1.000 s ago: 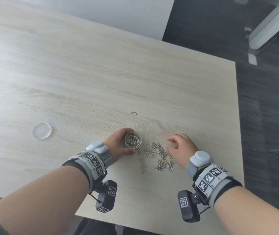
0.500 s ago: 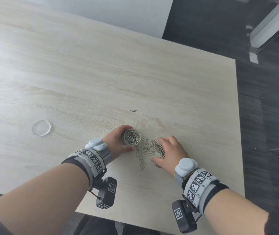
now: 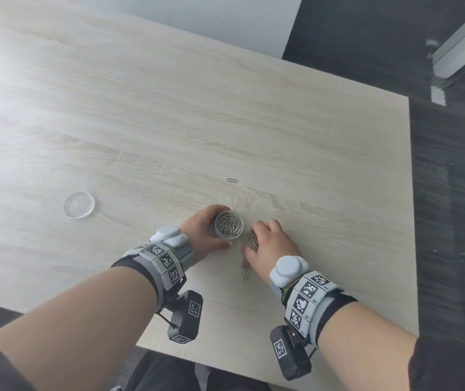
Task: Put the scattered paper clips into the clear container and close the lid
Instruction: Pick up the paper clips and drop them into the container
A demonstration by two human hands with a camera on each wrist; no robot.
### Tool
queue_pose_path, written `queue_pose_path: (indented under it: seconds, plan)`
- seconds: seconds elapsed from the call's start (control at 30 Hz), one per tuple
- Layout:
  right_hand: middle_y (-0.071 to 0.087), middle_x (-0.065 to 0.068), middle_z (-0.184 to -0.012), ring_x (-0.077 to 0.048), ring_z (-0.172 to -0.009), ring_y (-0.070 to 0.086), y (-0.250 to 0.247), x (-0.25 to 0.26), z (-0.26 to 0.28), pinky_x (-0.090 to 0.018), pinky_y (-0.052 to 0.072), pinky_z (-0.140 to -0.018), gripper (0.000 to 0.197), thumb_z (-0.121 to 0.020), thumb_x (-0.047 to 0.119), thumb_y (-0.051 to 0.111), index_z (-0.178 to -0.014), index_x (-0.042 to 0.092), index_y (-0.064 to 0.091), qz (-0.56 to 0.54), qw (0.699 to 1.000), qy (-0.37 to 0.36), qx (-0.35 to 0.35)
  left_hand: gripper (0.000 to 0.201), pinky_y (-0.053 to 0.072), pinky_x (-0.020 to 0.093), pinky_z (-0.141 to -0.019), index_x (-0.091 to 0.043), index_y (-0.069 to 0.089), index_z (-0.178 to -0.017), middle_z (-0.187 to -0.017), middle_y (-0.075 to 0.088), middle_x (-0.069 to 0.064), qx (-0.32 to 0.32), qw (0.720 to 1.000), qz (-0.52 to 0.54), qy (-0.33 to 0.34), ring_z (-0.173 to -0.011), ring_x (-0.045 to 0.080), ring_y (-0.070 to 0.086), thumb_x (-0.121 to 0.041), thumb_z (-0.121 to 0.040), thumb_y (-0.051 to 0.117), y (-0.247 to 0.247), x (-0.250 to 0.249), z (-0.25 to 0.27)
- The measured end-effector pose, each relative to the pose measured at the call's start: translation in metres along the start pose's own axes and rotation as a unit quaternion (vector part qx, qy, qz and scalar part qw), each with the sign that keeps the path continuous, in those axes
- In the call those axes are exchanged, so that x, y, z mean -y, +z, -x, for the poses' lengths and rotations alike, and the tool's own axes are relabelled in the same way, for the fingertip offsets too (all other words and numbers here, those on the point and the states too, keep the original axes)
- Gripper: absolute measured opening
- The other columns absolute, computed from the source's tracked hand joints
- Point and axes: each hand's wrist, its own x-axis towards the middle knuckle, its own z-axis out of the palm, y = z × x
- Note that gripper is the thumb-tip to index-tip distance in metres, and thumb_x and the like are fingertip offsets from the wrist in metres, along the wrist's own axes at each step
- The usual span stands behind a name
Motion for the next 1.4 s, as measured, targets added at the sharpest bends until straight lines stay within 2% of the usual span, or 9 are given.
queue_pose_path:
  seconds: [0.13, 0.3, 0.4, 0.53, 0.73, 0.87, 1.03, 1.17, 1.4]
  plan:
    - [0.05, -0.005, -0.107, -0.032, -0.081, 0.056, -0.002, -0.005, -0.001, -0.034, 0.048, -0.063, 0.019, -0.086, 0.024, 0.054, -0.104, 0.02, 0.054, -0.014, 1.0, -0.006, -0.003, 0.071, 0.04, 0.01, -0.086, -0.026, 0.052, -0.13, -0.114, 0.062, -0.014, 0.003, 1.0, -0.002, -0.004, -0.105, 0.003, 0.059, -0.02, -0.069, 0.087, -0.002, -0.001, 0.0]
    - [0.053, -0.003, -0.108, -0.029, -0.087, 0.057, -0.008, -0.013, -0.005, -0.029, 0.043, -0.068, 0.018, -0.084, 0.018, 0.054, -0.101, 0.024, 0.058, -0.048, 0.999, 0.015, 0.009, 0.07, 0.045, 0.022, -0.094, -0.026, 0.052, -0.129, -0.117, 0.063, -0.01, 0.008, 1.0, 0.0, 0.002, -0.108, 0.006, 0.059, -0.019, -0.068, 0.087, -0.003, -0.001, 0.0]
    - [0.056, -0.002, -0.104, -0.027, -0.088, 0.057, -0.01, -0.017, -0.007, -0.027, 0.04, -0.068, 0.018, -0.082, 0.017, 0.056, -0.099, 0.024, 0.06, -0.062, 0.998, 0.031, 0.006, 0.07, 0.045, 0.023, -0.094, -0.026, 0.053, -0.129, -0.117, 0.063, -0.009, 0.009, 1.0, -0.002, 0.005, -0.108, 0.007, 0.059, -0.02, -0.069, 0.087, -0.004, -0.002, 0.0]
    - [0.061, 0.002, -0.096, -0.023, -0.086, 0.058, -0.012, -0.021, -0.01, -0.03, 0.046, -0.071, 0.018, -0.078, 0.014, 0.057, -0.089, 0.027, 0.063, -0.104, 0.993, 0.063, -0.01, 0.069, 0.046, 0.024, -0.094, -0.027, 0.053, -0.128, -0.117, 0.063, -0.009, 0.013, 1.0, 0.0, 0.004, -0.109, 0.008, 0.06, -0.02, -0.068, 0.087, -0.004, -0.001, 0.001]
    - [0.066, 0.008, -0.081, -0.014, -0.072, 0.059, -0.022, -0.02, -0.008, -0.023, 0.043, -0.063, 0.015, -0.076, 0.013, 0.061, -0.081, 0.026, 0.065, -0.197, 0.975, 0.089, -0.051, 0.068, 0.048, 0.026, -0.095, -0.031, 0.053, -0.126, -0.116, 0.063, -0.012, 0.014, 1.0, -0.001, 0.008, -0.108, 0.005, 0.06, -0.022, -0.068, 0.087, -0.004, 0.0, 0.0]
    - [0.065, 0.012, -0.074, -0.002, -0.064, 0.056, -0.03, 0.0, -0.008, -0.018, 0.046, -0.062, 0.015, -0.077, 0.012, 0.063, -0.08, 0.027, 0.065, -0.264, 0.959, 0.053, -0.086, 0.068, 0.048, 0.027, -0.095, -0.029, 0.053, -0.125, -0.116, 0.063, -0.009, 0.014, 1.0, 0.006, 0.01, -0.109, 0.009, 0.061, -0.02, -0.067, 0.087, -0.004, 0.001, 0.001]
    - [0.064, 0.011, -0.075, -0.001, -0.065, 0.055, -0.034, 0.033, -0.016, -0.012, 0.044, -0.062, 0.014, -0.077, 0.013, 0.065, -0.081, 0.027, 0.065, -0.296, 0.95, -0.015, -0.093, 0.066, 0.045, 0.017, -0.087, -0.025, 0.055, -0.125, -0.111, 0.064, -0.008, 0.01, 1.0, 0.011, 0.011, -0.104, 0.009, 0.061, -0.018, -0.067, 0.087, -0.003, -0.001, 0.0]
    - [0.063, 0.011, -0.082, -0.001, -0.07, 0.055, -0.03, 0.043, -0.024, -0.013, 0.044, -0.067, 0.014, -0.079, 0.014, 0.065, -0.084, 0.027, 0.066, -0.272, 0.959, -0.025, -0.074, 0.064, 0.051, 0.031, -0.089, -0.03, 0.055, -0.123, -0.109, 0.065, -0.008, 0.022, 1.0, 0.005, 0.015, -0.102, 0.009, 0.061, -0.026, -0.067, 0.085, -0.004, 0.001, 0.0]
    - [0.062, 0.014, -0.081, -0.003, -0.066, 0.055, -0.032, 0.043, -0.027, -0.016, 0.042, -0.065, 0.007, -0.08, 0.022, 0.065, -0.083, 0.029, 0.066, -0.264, 0.963, -0.046, -0.038, 0.063, 0.048, 0.028, -0.087, -0.028, 0.055, -0.125, -0.109, 0.064, -0.009, 0.024, 0.999, -0.002, 0.026, -0.101, 0.01, 0.061, -0.024, -0.068, 0.082, -0.005, 0.003, -0.002]
